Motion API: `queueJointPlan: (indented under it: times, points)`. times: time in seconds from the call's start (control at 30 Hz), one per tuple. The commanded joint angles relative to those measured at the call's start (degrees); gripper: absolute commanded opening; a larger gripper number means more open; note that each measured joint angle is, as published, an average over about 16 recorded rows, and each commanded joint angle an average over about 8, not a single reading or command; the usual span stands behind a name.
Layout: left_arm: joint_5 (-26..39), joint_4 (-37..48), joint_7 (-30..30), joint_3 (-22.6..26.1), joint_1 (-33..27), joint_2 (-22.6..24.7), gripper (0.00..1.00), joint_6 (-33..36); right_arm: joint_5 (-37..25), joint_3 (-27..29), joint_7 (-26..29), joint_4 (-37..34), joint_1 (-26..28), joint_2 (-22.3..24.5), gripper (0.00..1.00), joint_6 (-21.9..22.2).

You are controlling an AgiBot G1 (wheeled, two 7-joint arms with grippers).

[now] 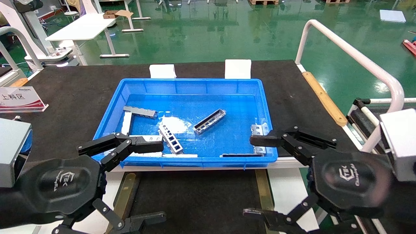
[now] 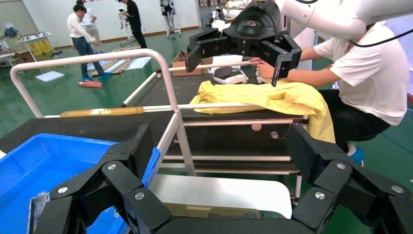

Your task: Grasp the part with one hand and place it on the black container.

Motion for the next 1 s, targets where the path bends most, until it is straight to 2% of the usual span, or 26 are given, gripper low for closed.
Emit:
queueJointPlan:
  times: [0.03,1.0]
  points:
    - [0.0,0.0,0.0,0.0,0.0,0.0,1.0,0.0,0.0,0.0,0.0,0.0,0.0,0.0,1.0,0.0]
    - [0.0,0.0,0.0,0.0,0.0,0.0,1.0,0.0,0.0,0.0,0.0,0.0,0.0,0.0,1.0,0.0]
